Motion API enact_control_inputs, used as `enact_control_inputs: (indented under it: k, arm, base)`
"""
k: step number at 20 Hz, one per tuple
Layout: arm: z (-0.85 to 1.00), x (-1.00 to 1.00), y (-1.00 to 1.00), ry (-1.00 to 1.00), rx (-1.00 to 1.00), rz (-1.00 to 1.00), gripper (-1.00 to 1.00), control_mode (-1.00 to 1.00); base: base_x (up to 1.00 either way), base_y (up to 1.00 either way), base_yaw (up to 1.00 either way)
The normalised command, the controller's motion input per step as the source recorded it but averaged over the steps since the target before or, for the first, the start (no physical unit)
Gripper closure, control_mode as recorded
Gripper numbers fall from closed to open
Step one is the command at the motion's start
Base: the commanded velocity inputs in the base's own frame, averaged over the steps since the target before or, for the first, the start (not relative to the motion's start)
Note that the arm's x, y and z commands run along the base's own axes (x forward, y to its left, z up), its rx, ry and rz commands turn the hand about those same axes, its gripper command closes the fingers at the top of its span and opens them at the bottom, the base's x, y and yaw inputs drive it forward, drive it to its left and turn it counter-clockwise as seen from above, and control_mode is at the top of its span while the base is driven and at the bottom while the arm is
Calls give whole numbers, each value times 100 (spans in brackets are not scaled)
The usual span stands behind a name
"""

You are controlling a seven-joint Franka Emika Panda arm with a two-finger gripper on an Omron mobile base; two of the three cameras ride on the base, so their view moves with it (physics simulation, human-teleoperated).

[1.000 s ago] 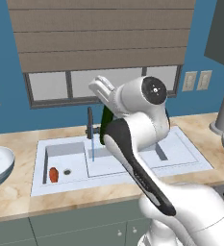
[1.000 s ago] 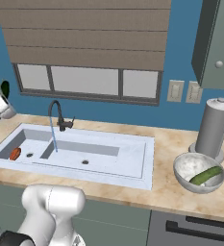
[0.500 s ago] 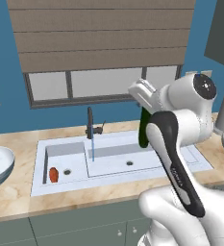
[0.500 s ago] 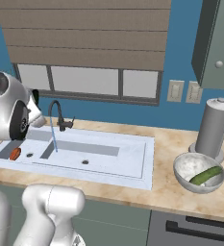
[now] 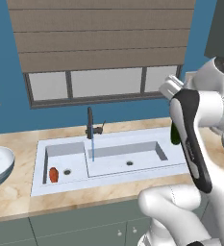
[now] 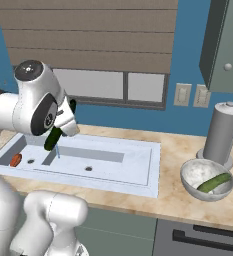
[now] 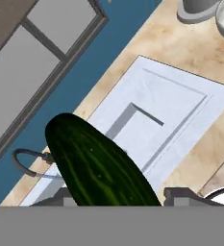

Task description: Pick the cucumbers from the sink and place them in one bowl. Place the sweet potato in the other bowl. Then turn off the sink faucet.

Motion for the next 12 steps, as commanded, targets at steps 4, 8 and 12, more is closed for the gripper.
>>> enact_control_inputs:
  k: [4,8,12]
  arm:
    - [-4,0,-88,11,-5,-22,100,-100]
    - [-11,0,-90,9,-2,-25,100,-100]
    - [-15,0,-90,13,0,-25,100,-100]
  base:
    - [0,0,0]
    - [0,0,0]
    - [0,0,0]
